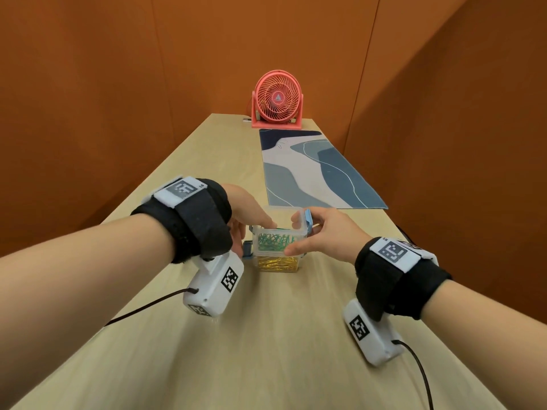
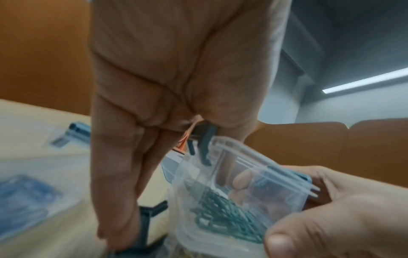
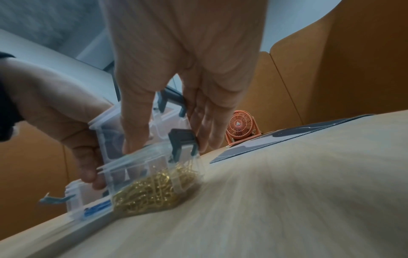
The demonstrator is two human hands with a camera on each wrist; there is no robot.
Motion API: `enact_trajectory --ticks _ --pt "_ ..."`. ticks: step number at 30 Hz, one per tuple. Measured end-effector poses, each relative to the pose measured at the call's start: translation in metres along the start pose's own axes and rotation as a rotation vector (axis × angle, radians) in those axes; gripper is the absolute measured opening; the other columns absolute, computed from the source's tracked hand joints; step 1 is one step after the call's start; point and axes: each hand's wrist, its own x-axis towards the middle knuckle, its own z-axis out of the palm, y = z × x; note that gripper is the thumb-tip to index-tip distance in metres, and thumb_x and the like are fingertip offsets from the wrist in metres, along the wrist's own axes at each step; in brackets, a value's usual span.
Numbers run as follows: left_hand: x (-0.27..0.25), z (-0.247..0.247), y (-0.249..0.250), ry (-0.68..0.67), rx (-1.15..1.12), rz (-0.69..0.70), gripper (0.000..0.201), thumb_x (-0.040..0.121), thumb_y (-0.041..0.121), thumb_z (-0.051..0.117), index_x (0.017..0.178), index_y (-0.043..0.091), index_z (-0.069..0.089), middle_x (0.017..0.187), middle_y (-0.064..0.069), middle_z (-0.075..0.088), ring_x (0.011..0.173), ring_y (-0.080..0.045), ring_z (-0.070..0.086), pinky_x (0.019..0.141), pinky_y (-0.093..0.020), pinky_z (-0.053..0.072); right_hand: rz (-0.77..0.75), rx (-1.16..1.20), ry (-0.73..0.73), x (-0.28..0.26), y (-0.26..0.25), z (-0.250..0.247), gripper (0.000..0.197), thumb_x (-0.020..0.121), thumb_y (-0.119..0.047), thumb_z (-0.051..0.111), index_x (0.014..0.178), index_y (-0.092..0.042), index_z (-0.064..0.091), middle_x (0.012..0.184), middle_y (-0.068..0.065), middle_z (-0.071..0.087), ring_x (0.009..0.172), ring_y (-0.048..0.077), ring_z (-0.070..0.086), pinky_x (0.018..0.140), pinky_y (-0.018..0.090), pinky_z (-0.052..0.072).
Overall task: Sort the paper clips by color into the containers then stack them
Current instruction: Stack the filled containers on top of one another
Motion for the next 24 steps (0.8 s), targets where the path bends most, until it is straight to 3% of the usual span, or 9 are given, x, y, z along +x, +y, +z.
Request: enact_trajectory --ticks 2,7,10,12,17,19,22,24 --pt "0.003 -0.001 -0.003 -0.008 -0.038 -0.031 0.069 0.082 0.045 0.066 0.118 -0.011 0.047 0.107 -0.024 0.062 0.086 -0.029 0.065 0.078 -0.034 0.056 0.001 0.005 0.007 0.001 0.001 0.000 0.059 0.057 -0.029 0.087 0.109 -0.020 0.062 0.104 -0.001 0.069 0.095 0.016 0.066 0.088 0.035 0.055" --pt "-0.001 0.000 -0.006 -0.062 -0.084 -0.027 0.048 0.086 0.044 0.059 0.104 0.004 0.041 0.098 -0.018 0.056 0.078 -0.024 0.059 0.086 -0.034 0.051 -0.003 0.010 0.009 0.000 0.002 0.000 0.059 0.055 -0.030 0.088 0.107 -0.019 0.062 0.102 0.000 0.070 0.094 0.019 0.068 0.088 0.039 0.055" --pt "-0.002 -0.002 -0.008 -0.080 -0.176 -0.022 0.038 0.085 0.031 0.065 0.099 -0.003 0.053 0.088 -0.016 0.060 0.071 -0.022 0.061 0.065 -0.030 0.055 -0.001 0.007 -0.003 0.001 0.002 0.000 0.060 0.055 -0.030 0.088 0.109 -0.020 0.063 0.103 -0.001 0.071 0.094 0.018 0.068 0.088 0.039 0.056" --pt "0.001 -0.004 -0.006 -0.029 -0.141 0.019 0.036 0.086 0.027 0.065 0.104 -0.003 0.058 0.082 -0.014 0.063 0.066 -0.019 0.062 0.065 -0.028 0.054 0.000 0.009 -0.012 0.002 0.002 -0.001 0.060 0.057 -0.029 0.087 0.111 -0.020 0.063 0.104 -0.001 0.071 0.094 0.017 0.068 0.088 0.038 0.056" --pt "-0.003 -0.005 -0.001 0.049 -0.047 0.057 0.022 0.085 0.023 0.066 0.081 0.003 0.060 0.071 -0.009 0.064 0.045 -0.007 0.057 0.050 -0.016 0.050 0.006 0.006 -0.020 0.002 -0.001 -0.001 0.057 0.060 -0.026 0.086 0.111 -0.018 0.062 0.105 -0.002 0.070 0.093 0.015 0.067 0.087 0.034 0.055" --pt "-0.007 -0.008 0.000 0.035 -0.008 0.078 0.035 0.084 0.037 0.064 0.086 0.003 0.062 0.076 -0.009 0.067 0.057 -0.010 0.062 0.060 -0.018 0.052 -0.005 0.003 -0.026 0.001 -0.003 -0.002 0.055 0.061 -0.024 0.086 0.110 -0.018 0.062 0.104 -0.003 0.069 0.092 0.014 0.067 0.084 0.029 0.055" --pt "-0.019 -0.023 -0.004 0.003 0.079 0.110 0.068 0.079 0.063 0.051 0.113 0.005 0.060 0.108 -0.010 0.067 0.095 -0.020 0.065 0.083 -0.032 0.054 -0.031 0.001 -0.060 0.000 -0.005 -0.005 0.054 0.064 -0.018 0.084 0.112 -0.017 0.059 0.108 -0.004 0.067 0.095 0.014 0.066 0.083 0.025 0.053" --pt "-0.020 -0.040 -0.013 0.093 0.139 0.129 0.079 0.074 0.070 0.049 0.122 0.007 0.055 0.120 -0.009 0.062 0.105 -0.023 0.062 0.090 -0.037 0.053 -0.041 -0.023 -0.118 -0.002 -0.003 -0.008 0.066 0.063 -0.023 0.085 0.121 -0.019 0.052 0.117 -0.004 0.063 0.104 0.013 0.061 0.089 0.026 0.050"
